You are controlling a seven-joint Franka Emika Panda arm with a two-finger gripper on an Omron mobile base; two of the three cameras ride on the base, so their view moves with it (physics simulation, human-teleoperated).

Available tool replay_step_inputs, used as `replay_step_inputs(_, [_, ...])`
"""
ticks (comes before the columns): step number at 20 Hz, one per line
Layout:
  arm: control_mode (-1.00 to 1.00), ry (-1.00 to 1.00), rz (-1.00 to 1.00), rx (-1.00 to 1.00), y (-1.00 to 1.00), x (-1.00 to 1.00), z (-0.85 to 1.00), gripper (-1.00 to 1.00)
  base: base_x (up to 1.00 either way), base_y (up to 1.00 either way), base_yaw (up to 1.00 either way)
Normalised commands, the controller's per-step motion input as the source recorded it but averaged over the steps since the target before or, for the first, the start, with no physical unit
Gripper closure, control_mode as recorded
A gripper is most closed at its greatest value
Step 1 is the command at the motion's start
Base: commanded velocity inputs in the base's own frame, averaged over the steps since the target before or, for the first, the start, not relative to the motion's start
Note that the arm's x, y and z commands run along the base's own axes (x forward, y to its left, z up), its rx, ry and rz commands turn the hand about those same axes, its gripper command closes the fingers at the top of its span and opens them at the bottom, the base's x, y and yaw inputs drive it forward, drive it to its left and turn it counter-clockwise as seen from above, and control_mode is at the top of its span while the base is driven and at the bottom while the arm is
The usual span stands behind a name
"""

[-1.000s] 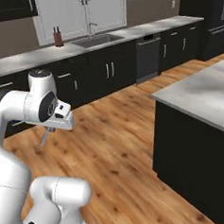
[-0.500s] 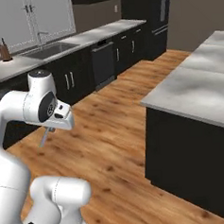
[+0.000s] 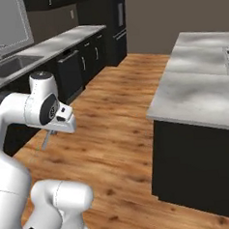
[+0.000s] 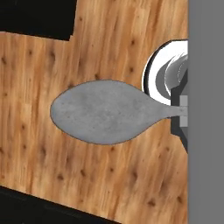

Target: Organize the utensils by type. Pick up the wooden spoons from the counter and place them in the open cabinet. Then pick up the metallic utensils from the counter and place them in the open drawer.

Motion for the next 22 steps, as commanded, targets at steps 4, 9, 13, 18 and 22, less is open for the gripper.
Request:
replay_step_inputs(4, [1.0,0.0,0.0,0.0,0.0,0.0,0.0,1.0,0.83,0.86,-0.4])
replay_step_inputs(9, [1.0,0.0,0.0,0.0,0.0,0.0,0.0,1.0,0.81,0.8,-0.37])
replay_step_inputs(13, [1.0,0.0,0.0,0.0,0.0,0.0,0.0,1.0,0.83,0.76,-0.22])
replay_step_inputs(18, [1.0,0.0,0.0,0.0,0.0,0.0,0.0,1.0,0.91,0.39,0.05])
replay_step_inputs(22, [1.0,0.0,0.0,0.0,0.0,0.0,0.0,1.0,1.0,0.04,0.25])
